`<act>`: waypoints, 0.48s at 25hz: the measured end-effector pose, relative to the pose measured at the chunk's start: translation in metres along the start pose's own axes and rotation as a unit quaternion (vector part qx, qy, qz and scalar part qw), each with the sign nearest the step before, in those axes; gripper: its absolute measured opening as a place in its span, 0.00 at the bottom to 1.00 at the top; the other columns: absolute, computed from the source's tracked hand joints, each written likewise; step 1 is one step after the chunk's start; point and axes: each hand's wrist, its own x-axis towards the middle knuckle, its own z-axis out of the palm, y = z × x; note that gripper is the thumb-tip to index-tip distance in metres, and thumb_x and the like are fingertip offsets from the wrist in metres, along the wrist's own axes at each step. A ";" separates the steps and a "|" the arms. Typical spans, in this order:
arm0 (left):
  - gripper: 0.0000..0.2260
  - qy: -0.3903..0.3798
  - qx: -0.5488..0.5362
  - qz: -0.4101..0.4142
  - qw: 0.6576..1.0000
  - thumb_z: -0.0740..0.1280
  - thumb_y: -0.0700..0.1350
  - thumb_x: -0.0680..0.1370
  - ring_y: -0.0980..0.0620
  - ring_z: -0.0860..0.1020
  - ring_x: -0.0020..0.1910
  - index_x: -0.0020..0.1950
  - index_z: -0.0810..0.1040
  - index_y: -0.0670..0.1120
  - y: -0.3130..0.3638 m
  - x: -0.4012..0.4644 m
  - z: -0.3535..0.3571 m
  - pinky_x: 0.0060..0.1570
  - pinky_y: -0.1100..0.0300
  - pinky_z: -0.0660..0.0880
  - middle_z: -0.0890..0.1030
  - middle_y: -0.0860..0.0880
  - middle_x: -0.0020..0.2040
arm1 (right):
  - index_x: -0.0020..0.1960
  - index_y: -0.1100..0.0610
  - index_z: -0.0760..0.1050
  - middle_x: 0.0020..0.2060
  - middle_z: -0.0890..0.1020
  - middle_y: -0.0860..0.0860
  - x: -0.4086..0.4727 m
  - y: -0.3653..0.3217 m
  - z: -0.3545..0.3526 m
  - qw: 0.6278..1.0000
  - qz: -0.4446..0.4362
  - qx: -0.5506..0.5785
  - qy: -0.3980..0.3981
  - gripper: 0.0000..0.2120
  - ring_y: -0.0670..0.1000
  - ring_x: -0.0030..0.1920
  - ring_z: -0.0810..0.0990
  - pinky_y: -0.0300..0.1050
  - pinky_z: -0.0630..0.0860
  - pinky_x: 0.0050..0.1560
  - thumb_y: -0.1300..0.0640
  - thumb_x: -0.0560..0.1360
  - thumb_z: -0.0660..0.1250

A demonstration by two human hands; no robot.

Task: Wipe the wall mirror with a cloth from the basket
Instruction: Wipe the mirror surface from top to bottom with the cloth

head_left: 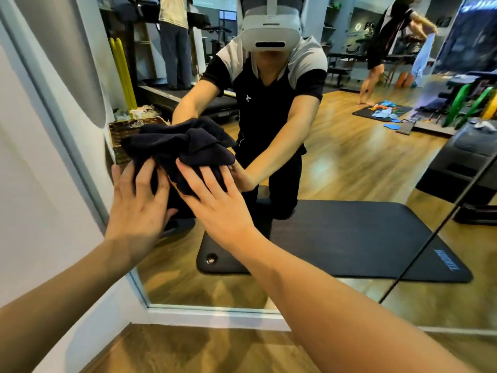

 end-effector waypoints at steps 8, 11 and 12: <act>0.40 0.033 -0.036 0.047 0.998 0.78 0.50 0.71 0.23 0.64 0.69 0.74 0.63 0.33 0.144 0.040 -0.005 0.72 0.26 0.56 0.56 0.34 0.73 | 0.77 0.51 0.71 0.79 0.60 0.55 -0.087 0.121 -0.056 0.999 0.012 -0.045 0.021 0.20 0.61 0.78 0.64 0.64 0.64 0.77 0.57 0.86 0.59; 0.41 0.049 -0.051 0.067 0.995 0.78 0.53 0.71 0.24 0.63 0.69 0.74 0.65 0.32 0.207 0.056 -0.005 0.74 0.29 0.54 0.56 0.34 0.73 | 0.77 0.51 0.72 0.78 0.62 0.56 -0.127 0.171 -0.078 0.998 0.018 -0.057 0.029 0.20 0.61 0.77 0.65 0.65 0.68 0.74 0.57 0.85 0.61; 0.40 0.064 -0.057 0.077 0.993 0.78 0.53 0.70 0.24 0.62 0.69 0.73 0.67 0.32 0.227 0.060 -0.005 0.75 0.30 0.53 0.57 0.34 0.72 | 0.77 0.51 0.72 0.78 0.62 0.56 -0.140 0.188 -0.085 0.997 0.018 -0.067 0.029 0.20 0.62 0.77 0.66 0.65 0.68 0.74 0.57 0.85 0.62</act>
